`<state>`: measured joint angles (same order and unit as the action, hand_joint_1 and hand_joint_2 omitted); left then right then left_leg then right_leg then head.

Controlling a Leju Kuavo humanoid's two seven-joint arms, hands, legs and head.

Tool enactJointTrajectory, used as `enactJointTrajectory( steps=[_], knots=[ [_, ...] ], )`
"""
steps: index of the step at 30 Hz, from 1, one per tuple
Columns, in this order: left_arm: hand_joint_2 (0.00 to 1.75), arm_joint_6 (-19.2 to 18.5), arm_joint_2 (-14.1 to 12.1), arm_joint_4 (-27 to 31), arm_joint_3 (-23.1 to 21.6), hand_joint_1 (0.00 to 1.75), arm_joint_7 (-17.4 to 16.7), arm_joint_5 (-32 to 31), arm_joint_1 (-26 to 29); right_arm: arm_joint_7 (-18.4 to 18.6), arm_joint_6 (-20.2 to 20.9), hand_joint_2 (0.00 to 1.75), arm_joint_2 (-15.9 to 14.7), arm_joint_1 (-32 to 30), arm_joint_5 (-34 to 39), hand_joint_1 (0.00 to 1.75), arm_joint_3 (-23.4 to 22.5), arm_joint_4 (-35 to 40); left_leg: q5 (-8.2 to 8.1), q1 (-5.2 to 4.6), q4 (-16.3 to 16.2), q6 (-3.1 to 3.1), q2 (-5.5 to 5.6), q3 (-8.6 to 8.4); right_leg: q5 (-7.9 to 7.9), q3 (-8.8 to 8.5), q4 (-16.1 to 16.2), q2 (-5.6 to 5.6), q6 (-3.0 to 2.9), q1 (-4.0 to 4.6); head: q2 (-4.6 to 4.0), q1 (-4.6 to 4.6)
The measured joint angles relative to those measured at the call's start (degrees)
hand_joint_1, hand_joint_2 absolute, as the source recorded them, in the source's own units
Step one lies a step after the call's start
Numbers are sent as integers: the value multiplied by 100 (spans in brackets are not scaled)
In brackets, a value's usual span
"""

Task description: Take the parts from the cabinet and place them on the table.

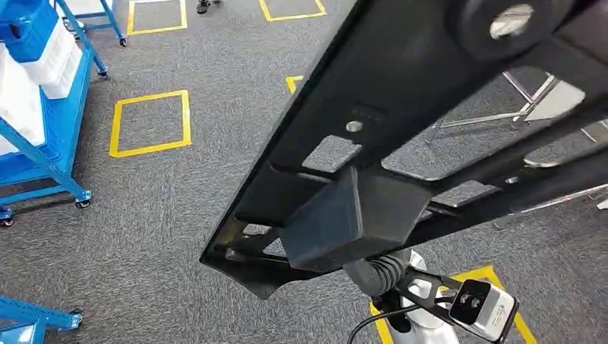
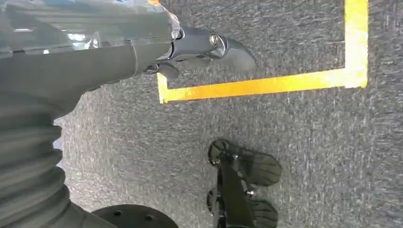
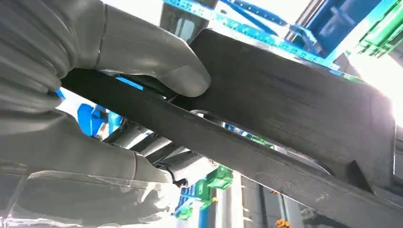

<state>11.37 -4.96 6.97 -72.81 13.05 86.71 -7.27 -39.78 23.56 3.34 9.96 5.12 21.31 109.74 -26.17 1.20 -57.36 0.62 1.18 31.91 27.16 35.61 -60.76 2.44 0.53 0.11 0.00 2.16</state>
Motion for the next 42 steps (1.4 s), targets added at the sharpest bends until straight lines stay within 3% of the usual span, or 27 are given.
enactJointTrajectory(
  steps=[1,3,4,5,7,8,9,13,14,15,16,18,19,21,23,24,25,29,30,31,33,35,36,38,39,40,42],
  knots=[
    [175,61,2,0,7,0,-50,0,21,0,-2,175,-2,37,22,161,20,-30,-3,-16,0,23,-70,7,226,206,-405,-133,20,-8,0,2],
    [175,102,2,0,37,0,-72,0,70,-2,-4,175,-11,54,39,161,42,-70,-14,-36,-2,39,-227,13,601,665,-1318,-189,49,-38,0,2],
    [175,107,0,0,46,0,-72,0,83,-2,-7,175,-15,54,57,161,48,-101,-21,-43,-4,39,-304,15,638,810,-1594,-198,56,-51,0,2],
    [175,96,0,0,57,0,-68,0,81,-2,-13,175,-24,55,81,161,48,-133,-25,-47,-4,35,-370,11,526,784,-1519,-215,57,-57,0,2],
    [175,63,2,0,72,0,-59,-2,67,-2,-33,175,-31,59,118,161,48,-166,-46,-50,-4,19,-478,-16,69,323,-646,-294,31,-50,0,2],
    [175,59,7,0,72,0,-52,-2,67,-2,-48,175,-31,65,129,161,50,-168,-61,-53,-4,4,-517,-41,-141,12,-87,-441,0,-33,0,2],
    [175,50,7,0,72,0,-39,-4,67,-2,-79,175,-31,78,129,161,50,-168,-79,-69,-5,-23,-560,-66,-95,-161,272,-789,-56,30,0,2],
    [175,-2,13,0,72,0,22,-15,55,9,-186,175,-31,31,81,161,63,-160,-122,-85,23,-154,-782,-129,-128,-133,292,-503,-150,88,0,2],
    [175,-9,11,0,72,0,37,-15,41,4,-199,175,-31,5,66,161,63,-144,-165,-57,-6,-197,-718,-119,-176,-187,358,-435,-200,7,0,2],
    [175,-18,11,0,70,0,57,-15,31,-11,-203,175,-31,-6,50,161,66,-131,-277,-47,-155,-213,-428,-83,-187,-204,380,-387,-231,5,0,0],
    [175,-22,15,0,70,0,72,-15,38,-9,-203,175,-28,-5,26,161,68,-127,-486,-44,-494,-218,-272,66,-188,-203,379,-333,-255,3,0,4],
    [175,-15,2,0,70,0,77,-15,76,-11,-188,175,-28,-44,6,161,72,-127,-943,-37,-1515,-254,-170,564,-181,-206,376,-172,-269,13,0,2],
    [175,-5,-7,0,70,0,74,-13,92,-11,-181,175,-28,-68,-15,161,72,-127,-1003,-36,-1834,-260,-164,740,-181,-208,370,-88,-269,18,0,2],
    [175,15,-13,0,70,0,74,-13,91,-9,-162,175,-28,-104,-31,161,72,-127,-694,-36,-1614,-251,-156,702,-175,-233,359,80,-261,16,0,2],
    [175,26,-24,0,70,0,77,-11,79,-9,-140,175,-28,-103,-35,161,72,-124,-77,-18,-538,-235,-20,232,-144,-277,334,233,-224,2,0,2],
    [175,30,-37,0,70,0,77,-11,83,-9,-135,175,-28,-103,-63,161,74,-114,12,5,-136,-220,225,61,-126,-272,314,293,-199,-8,0,2],
    [175,30,-37,0,70,0,79,-11,81,-11,-135,175,-28,-93,-81,161,74,-109,-51,6,-11,-208,293,7,-113,-237,264,363,-172,23,0,2],
    [175,26,-48,0,70,0,74,-11,46,-9,-138,175,-28,-101,-103,161,76,-77,-2,2,6,-58,93,4,-139,-170,281,505,-28,-13,0,2],
    [175,26,-48,0,70,0,74,-11,30,-11,-138,175,-28,-96,-101,161,76,-59,11,-9,27,-23,25,-6,-46,-124,163,166,-11,-1,0,2],
    [175,19,-53,0,70,0,74,-11,32,-9,-138,175,-28,-71,-103,161,79,-55,5,-14,27,16,-28,-4,148,19,-132,-54,13,5,0,2],
    [175,19,-55,0,70,0,63,-11,62,-9,-135,175,-28,-63,-98,161,85,-55,-6,-36,25,30,-180,1,604,507,-1119,-185,54,-25,0,2],
    [175,19,-55,0,70,0,55,-9,73,-9,-133,175,-28,-65,-94,161,85,-59,-17,-44,23,31,-328,5,663,763,-1589,-206,79,-52,0,2],
    [175,19,-55,0,70,0,53,-9,67,-9,-131,175,-28,-63,-92,161,85,-59,-25,-45,23,26,-390,-2,498,665,-1383,-225,78,-54,0,2],
    [175,19,-48,0,70,0,50,-9,55,-9,-127,175,-28,-58,-85,161,85,-57,-52,-45,23,2,-495,-46,-7,112,-344,-340,37,-41,0,2],
    [175,17,-46,0,70,0,50,-9,49,-9,-127,175,-28,-48,-77,161,85,-55,-69,-52,23,-18,-538,-77,-164,-201,229,-605,-15,-7,0,2],
    [175,17,-42,0,70,0,53,-9,48,-9,-122,175,-28,-32,-63,161,85,-57,-88,-87,22,-53,-582,-83,-93,-222,290,-692,-42,52,0,2],
    [175,11,-39,0,70,0,48,-9,52,-11,-111,175,-28,-15,-27,161,83,-52,-101,-74,24,-112,-683,-97,-117,-180,301,-552,-92,68,0,2]
  ],
)
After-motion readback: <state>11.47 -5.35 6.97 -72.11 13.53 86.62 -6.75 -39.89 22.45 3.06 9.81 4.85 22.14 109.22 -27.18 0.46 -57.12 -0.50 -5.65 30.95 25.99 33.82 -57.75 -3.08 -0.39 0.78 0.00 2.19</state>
